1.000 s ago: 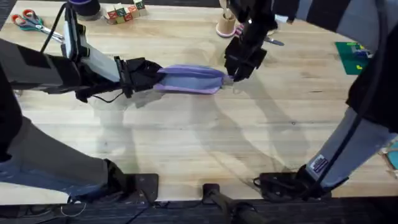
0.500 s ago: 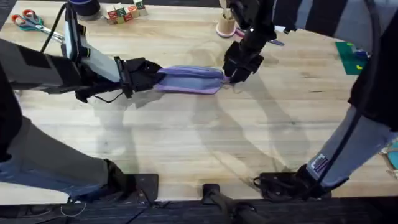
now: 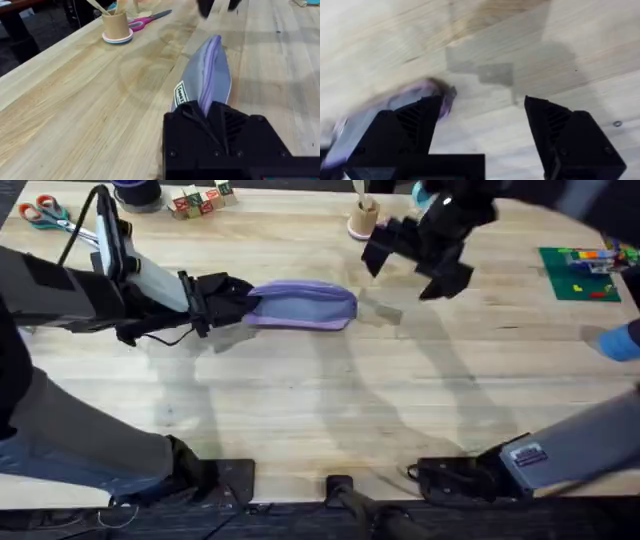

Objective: Unzip the bag, pick up the pens from the table one at a time and place them inside, then zip the bag closed.

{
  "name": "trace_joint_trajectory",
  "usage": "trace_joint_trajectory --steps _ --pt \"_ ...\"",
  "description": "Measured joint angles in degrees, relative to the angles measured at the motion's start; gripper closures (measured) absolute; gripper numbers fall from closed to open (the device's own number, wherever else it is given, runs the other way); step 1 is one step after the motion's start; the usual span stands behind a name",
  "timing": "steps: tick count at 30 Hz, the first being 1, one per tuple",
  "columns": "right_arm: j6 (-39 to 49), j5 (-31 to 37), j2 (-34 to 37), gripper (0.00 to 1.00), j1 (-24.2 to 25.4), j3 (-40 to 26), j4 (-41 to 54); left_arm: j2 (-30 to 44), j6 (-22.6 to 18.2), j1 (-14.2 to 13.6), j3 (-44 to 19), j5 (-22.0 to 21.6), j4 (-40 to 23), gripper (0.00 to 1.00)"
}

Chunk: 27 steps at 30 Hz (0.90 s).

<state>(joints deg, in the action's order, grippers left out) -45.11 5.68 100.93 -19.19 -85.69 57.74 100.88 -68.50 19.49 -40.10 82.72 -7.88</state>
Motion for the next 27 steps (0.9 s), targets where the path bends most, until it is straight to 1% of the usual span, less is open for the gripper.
trace_joint_trajectory --steps 3,6,11,16,23,24,25,26,27 --pt "4.7 0.55 -4.96 0.006 -1.16 0.0 0.37 0.0 -0.04 0.0 -0.02 -0.02 0.0 0.959" --pt "10.89 0.78 -9.51 0.005 -3.47 0.0 0.43 0.0 -0.04 0.0 0.0 0.0 0.0 0.959" --pt "22.65 0.78 -14.46 0.005 -7.93 0.0 0.59 0.0 -0.04 0.0 0.0 -0.02 0.0 0.959" --pt "30.2 0.78 -15.2 0.005 -10.34 0.0 0.63 0.0 -0.04 0.0 -0.01 -0.02 -0.01 0.959" --pt "33.22 0.88 -15.2 0.006 -10.65 0.0 0.63 0.0 -0.04 0.0 0.0 -0.02 -0.02 0.959" --pt "33.29 0.93 -15.2 0.006 -10.65 0.0 0.63 0.0 -0.11 0.0 0.0 -0.02 0.02 0.946" --pt "33.43 0.98 -15.2 0.006 -10.65 0.0 0.63 0.0 -0.2 0.0 0.0 -0.01 0.13 0.84" --pt "33.59 0.98 -15.2 0.006 -10.64 0.0 0.63 0.0 -0.14 0.13 -0.02 0.23 0.23 0.674" --pt "33.62 0.98 -15.18 0.006 -10.65 0.0 0.63 0.0 -0.06 0.26 -0.02 0.48 0.24 0.529"
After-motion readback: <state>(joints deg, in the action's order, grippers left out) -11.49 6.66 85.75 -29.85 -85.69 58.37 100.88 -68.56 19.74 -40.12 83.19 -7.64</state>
